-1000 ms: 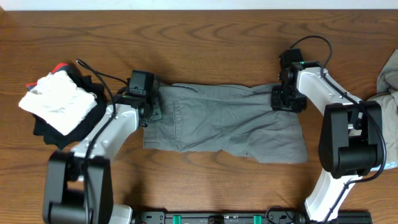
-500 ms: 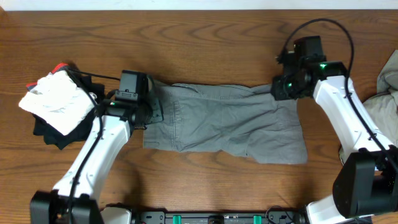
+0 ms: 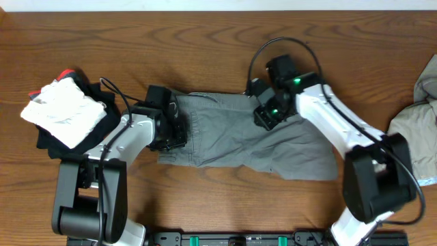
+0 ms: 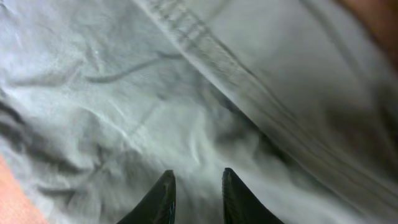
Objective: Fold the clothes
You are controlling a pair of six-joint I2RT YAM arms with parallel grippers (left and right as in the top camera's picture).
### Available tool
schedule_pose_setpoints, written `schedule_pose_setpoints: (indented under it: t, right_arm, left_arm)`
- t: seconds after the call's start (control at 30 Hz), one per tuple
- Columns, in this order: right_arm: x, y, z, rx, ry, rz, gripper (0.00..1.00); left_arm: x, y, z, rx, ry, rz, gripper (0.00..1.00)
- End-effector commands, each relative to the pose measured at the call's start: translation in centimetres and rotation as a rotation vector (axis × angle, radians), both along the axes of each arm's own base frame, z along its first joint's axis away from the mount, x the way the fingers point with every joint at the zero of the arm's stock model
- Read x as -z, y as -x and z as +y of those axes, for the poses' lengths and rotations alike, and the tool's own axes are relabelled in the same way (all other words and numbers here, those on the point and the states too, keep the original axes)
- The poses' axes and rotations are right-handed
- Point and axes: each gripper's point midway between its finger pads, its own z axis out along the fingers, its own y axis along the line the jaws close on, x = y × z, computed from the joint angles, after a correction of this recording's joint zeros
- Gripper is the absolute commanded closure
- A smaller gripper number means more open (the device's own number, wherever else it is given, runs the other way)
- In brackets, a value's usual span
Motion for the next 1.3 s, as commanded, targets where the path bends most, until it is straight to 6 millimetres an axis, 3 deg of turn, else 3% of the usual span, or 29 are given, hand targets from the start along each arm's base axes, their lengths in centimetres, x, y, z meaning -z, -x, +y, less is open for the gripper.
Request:
schedule_pose_setpoints:
  t: [0.0,0.1,0.4,0.53,0.7,0.8,1.0,1.1,1.27]
  right_arm:
    - [1.4,0.6,1.3,-0.07,-0.002,0.016,0.76]
    - [2.4,-0.2,1.8,-0.076,0.01,-0.011,0.74]
    - [4.2,-5.7,0.9,0.086,0.082,-0.179,0.69]
    - [4.6,-9.2,-1.6,0.284,0.168,-0.283,0.67]
    - [3.4,-12.6,-4.5,0.538,0.147,-0.368,0.53]
    - [3.2,-13.3,-5.6,0.567,0.123,-0.364,0.52]
    - [4.2,-11.4,-8.4,0.594,0.192,-0.266,0.49]
    - [2.4,-11.4,-8.9,0.605,0.185,-0.286,0.43]
    - [-4.8,-12.6,-9.6,0.65,0.14,-0.457,0.31]
  left_arm:
    - [1.1,0.8,0.2,0.003,-0.005,0.046,0.72]
    - [1.1,0.7,0.1,0.003,-0.003,0.039,0.72]
    - [1.1,0.6,0.1,0.003,-0.003,0.036,0.71]
    - [1.1,0.6,0.1,0.003,-0.003,0.036,0.71]
    - [1.1,0.6,0.1,0.003,-0.003,0.037,0.71]
    - [1.1,0.6,0.1,0.003,-0.004,0.036,0.71]
    - [1.1,0.6,0.2,0.003,-0.007,0.035,0.71]
    - [1.1,0.6,0.2,0.003,-0.007,0.035,0.71]
    - [1.1,0.6,0.2,0.003,-0.007,0.036,0.71]
